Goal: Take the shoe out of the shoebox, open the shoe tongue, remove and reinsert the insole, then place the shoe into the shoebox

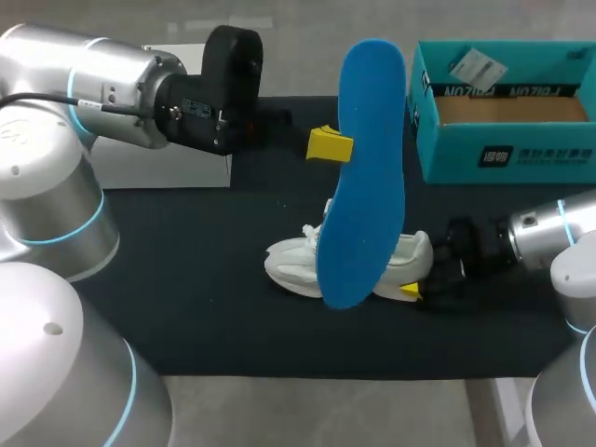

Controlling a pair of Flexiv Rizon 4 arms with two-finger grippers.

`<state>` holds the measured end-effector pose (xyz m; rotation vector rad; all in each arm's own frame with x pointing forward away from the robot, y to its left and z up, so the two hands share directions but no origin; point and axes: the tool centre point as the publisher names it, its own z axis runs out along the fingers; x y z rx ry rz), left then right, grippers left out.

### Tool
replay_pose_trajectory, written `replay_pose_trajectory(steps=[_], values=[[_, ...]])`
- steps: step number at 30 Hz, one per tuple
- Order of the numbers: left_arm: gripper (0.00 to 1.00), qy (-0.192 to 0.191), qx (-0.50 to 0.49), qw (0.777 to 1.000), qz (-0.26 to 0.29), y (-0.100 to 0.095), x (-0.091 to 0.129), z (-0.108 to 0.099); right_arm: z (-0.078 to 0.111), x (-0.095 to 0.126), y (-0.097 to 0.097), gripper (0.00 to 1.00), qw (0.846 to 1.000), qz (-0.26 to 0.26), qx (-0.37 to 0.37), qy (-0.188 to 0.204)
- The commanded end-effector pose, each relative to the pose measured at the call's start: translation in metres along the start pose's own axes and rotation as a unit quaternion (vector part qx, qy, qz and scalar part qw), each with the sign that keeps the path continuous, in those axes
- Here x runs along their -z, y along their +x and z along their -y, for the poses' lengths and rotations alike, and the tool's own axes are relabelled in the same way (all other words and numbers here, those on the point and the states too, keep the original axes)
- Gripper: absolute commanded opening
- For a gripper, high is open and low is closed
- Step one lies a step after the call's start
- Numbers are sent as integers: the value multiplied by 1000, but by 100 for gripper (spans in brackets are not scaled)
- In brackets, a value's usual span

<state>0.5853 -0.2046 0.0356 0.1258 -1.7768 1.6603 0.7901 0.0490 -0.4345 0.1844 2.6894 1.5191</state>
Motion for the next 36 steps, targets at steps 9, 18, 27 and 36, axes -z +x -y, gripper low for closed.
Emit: replay_pose_trajectory(steps=[9,18,27,36], values=[[0,61,62,996,13,25,8,-41,4,-3,1,0,1000,1,0,2],[0,64,74,995,-14,21,13,-48,4,-3,1,0,1000,1,0,2],[0,64,82,994,-17,13,8,-52,4,-3,1,0,1000,1,0,2],[0,64,82,994,-17,13,8,-52,4,-3,1,0,1000,1,0,2]])
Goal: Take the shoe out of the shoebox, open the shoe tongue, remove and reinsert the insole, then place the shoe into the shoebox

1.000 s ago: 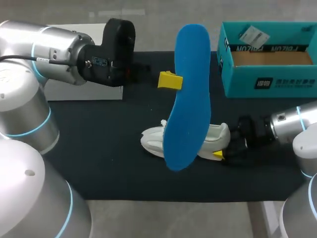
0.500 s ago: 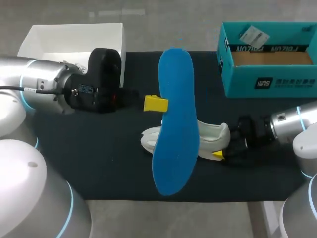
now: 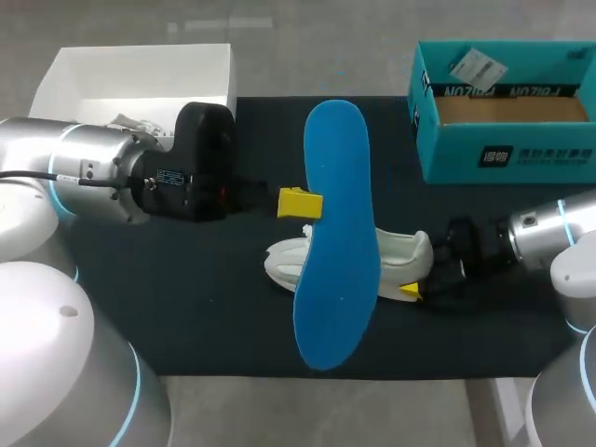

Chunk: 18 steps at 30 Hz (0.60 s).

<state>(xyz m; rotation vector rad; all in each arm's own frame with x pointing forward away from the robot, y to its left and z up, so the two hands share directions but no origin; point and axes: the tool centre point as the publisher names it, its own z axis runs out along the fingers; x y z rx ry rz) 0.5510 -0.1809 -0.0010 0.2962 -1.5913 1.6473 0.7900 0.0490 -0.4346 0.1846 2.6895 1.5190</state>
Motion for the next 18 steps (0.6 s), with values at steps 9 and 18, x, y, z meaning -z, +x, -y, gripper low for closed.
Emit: replay_pose_trajectory(steps=[9,18], values=[[0,-1,0,1000,-1,-3,-2,1,4,-3,1,0,1000,1,0,2],[0,-1,0,1000,-1,-3,-2,1,4,-3,1,24,1000,1,0,2]])
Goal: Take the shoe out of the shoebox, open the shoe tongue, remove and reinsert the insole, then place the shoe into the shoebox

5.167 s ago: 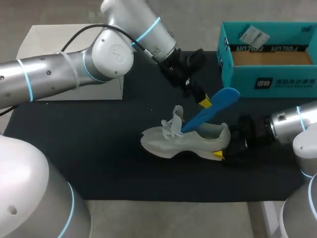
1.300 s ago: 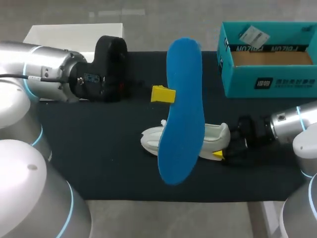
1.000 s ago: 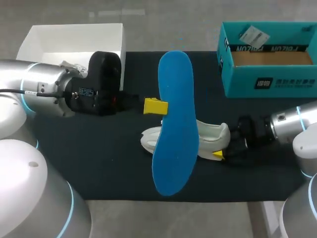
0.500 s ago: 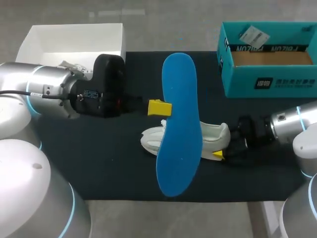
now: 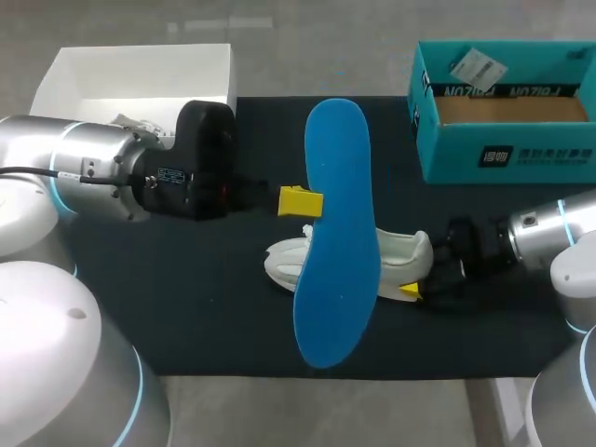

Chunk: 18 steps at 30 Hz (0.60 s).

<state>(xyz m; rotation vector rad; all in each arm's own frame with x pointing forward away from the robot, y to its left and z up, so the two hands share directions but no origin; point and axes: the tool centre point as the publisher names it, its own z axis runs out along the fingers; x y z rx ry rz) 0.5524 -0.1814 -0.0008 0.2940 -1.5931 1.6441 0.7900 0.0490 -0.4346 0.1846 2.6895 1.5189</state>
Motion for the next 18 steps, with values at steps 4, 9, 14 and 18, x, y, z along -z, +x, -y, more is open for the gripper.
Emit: replay_pose_trajectory(steps=[4,9,14,18], values=[[0,1,0,1000,-1,-2,-2,0,4,-3,1,100,1000,1,0,2],[0,1,0,1000,-1,-2,-2,0,4,-3,1,100,1000,1,0,2],[0,1,0,1000,-1,-2,-2,0,-2,0,0,100,999,-3,-10,35],[0,1,0,1000,-1,-2,-2,0,-9,8,1,100,997,-3,-14,71]])
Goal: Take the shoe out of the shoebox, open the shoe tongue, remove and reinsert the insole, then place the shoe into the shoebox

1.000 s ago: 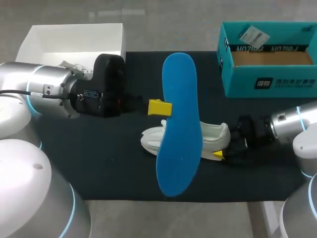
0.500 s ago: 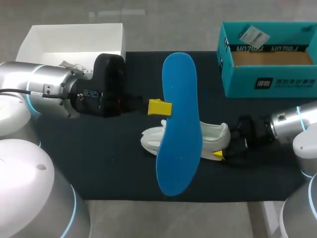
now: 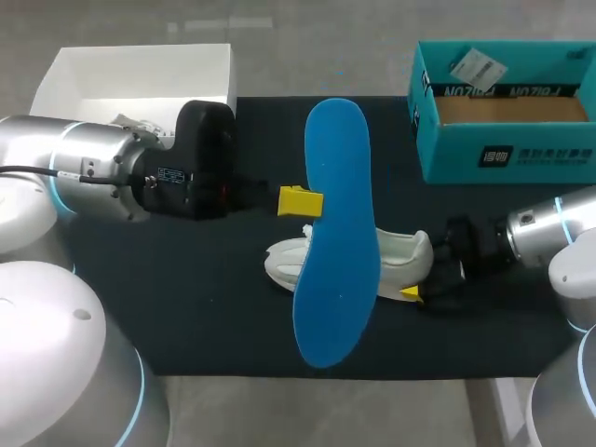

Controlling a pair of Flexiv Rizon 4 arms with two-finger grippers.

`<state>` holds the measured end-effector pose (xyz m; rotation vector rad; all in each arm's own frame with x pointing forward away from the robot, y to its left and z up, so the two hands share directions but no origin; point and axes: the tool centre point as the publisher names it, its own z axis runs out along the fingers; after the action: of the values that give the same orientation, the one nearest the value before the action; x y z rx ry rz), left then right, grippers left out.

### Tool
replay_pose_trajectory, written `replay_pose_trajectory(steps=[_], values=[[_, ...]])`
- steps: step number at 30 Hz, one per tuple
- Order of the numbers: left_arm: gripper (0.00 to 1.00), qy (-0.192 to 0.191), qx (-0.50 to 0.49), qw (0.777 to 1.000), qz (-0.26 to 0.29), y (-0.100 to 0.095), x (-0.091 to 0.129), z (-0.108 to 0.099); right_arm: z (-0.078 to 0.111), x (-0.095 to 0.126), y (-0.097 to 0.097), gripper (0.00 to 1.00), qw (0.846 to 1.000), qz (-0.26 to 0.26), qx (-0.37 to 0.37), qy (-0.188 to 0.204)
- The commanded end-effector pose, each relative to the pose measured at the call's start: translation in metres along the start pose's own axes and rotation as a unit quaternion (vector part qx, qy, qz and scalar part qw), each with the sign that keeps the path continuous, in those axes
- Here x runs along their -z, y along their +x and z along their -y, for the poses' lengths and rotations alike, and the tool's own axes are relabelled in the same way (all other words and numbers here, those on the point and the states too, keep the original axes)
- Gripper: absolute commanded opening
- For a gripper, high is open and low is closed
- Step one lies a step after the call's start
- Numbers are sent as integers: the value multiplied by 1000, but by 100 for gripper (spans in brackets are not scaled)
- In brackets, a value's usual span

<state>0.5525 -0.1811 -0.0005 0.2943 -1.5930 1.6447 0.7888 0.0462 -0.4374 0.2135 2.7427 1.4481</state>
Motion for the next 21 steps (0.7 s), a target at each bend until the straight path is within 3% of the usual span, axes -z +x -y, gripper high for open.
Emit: replay_pose_trajectory(steps=[1,12,15,21], values=[[0,1,0,1000,-1,-2,-2,0,-14,10,1,100,999,-3,-6,48],[0,1,0,1000,-1,-2,-2,0,-24,22,10,100,987,-14,-35,154],[0,1,0,1000,-1,-2,-2,0,-27,25,13,100,976,-20,-62,207],[0,1,0,1000,-1,-2,-2,0,-26,26,14,100,978,-16,-67,197]])
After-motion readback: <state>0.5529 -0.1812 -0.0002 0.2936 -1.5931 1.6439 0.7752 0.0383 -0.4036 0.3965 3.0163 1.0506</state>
